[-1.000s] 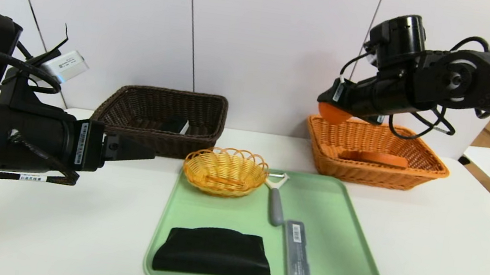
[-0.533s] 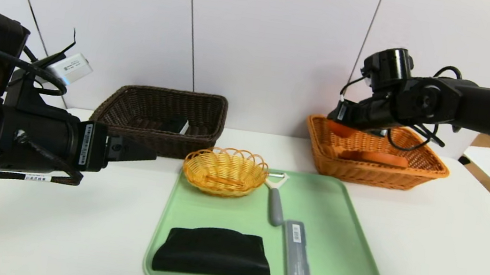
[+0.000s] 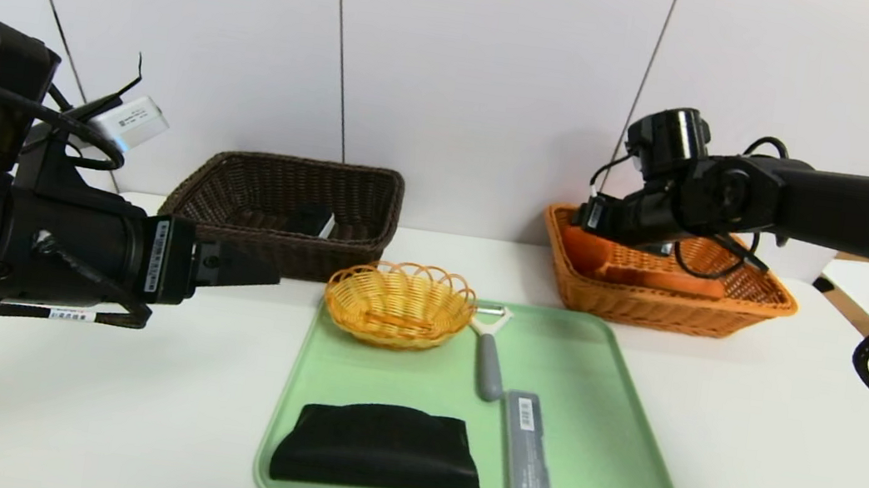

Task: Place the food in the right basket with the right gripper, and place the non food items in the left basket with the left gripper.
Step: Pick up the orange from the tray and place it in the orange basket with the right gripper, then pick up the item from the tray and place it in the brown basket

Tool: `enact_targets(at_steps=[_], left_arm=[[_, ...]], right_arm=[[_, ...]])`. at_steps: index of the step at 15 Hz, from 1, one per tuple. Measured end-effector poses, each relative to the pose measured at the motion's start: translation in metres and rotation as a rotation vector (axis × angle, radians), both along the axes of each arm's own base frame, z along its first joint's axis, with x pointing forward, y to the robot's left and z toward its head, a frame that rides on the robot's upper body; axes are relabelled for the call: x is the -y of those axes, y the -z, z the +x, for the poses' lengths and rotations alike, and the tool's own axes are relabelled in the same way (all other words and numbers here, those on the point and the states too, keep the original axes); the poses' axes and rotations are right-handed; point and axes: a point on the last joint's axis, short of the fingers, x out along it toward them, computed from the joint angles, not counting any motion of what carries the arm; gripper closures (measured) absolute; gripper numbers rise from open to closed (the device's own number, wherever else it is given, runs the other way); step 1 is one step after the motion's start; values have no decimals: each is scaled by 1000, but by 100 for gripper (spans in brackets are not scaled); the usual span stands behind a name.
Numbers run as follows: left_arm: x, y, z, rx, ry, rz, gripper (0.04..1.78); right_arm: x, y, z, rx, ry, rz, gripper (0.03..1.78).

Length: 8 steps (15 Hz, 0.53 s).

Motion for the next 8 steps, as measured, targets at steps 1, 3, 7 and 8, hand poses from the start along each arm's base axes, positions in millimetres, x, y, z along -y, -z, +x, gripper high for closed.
enact_targets(at_steps=[1, 3, 7, 8], left_arm=[[0, 0, 0, 0, 0, 0, 13], [0, 0, 0, 0, 0, 0, 13], [-1, -3, -2, 12, -1, -4, 13], [-1, -4, -2, 16, -1, -6, 13]], right_arm=[[1, 0, 0, 1, 3, 0, 34], [2, -8, -3, 18, 3, 6, 29], [-12, -57, -39, 87, -47, 36, 21], [-19, -71, -58, 78, -71, 47, 20]])
